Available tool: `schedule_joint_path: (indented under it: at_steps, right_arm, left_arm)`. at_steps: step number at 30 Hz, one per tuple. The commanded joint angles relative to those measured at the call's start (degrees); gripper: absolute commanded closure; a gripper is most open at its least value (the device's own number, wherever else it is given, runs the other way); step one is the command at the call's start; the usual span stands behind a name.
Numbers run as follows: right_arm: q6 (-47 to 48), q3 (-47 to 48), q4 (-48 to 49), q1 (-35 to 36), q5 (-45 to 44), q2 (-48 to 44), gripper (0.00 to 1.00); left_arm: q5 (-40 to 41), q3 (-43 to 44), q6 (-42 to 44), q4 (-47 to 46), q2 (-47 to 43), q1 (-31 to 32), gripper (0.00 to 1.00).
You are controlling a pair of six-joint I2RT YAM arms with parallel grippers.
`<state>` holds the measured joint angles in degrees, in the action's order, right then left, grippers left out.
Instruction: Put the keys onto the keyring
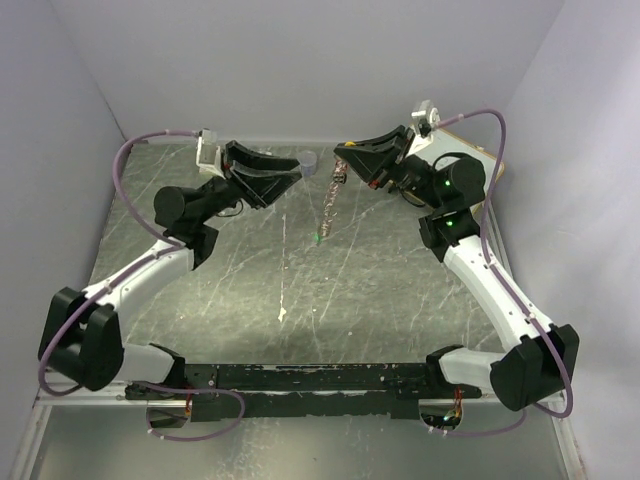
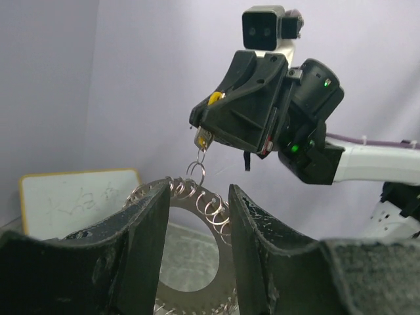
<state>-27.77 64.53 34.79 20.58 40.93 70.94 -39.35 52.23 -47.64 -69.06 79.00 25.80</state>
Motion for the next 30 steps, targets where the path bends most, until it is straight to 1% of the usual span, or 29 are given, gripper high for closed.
schedule_joint_path:
  at_steps: [1, 3, 9, 11, 14, 19, 30]
  right_arm:
    - [1.94, -0.98, -2.1, -0.05, -3.93, -2.13, 1.0]
    - [1.69, -1.73, -1.64, 0.06, -4.16, -2.65, 1.0]
    - [1.74, -2.45, -2.11, 0.34, -4.37, -3.6, 1.0]
    - [2.03, -2.34, -2.58, 0.42, -4.34, -3.9, 1.0]
    - [2.44, -2.16, -3.2, 0.43, -3.98, -4.28, 1.0]
    - [2.97, -1.96, -3.86, 0.52, -3.56, -4.66, 1.0]
    - [2.77, -2.1, -3.76, 0.54, -1.59, -5.01, 1.0]
  left_arm:
    - [1.36, 2.08, 17.63, 19.26, -3.67, 2.61, 0.49]
    - [1.94, 2.55, 21.79, 22.5, -4.47, 4.1, 0.49]
    - [5.98, 2.12, 31.83, 25.74, -5.36, 9.31, 0.48]
    - [7.38, 2.81, 33.79, 26.97, -4.81, 10.46, 0.48]
    - [8.23, 3.87, 35.04, 27.36, -3.51, 11.19, 0.48]
    - [10.3, 3.19, 35.98, 25.31, -3.04, 11.81, 0.48]
    - [15.57, -0.26, 42.53, 23.43, -7.01, 13.65, 0.48]
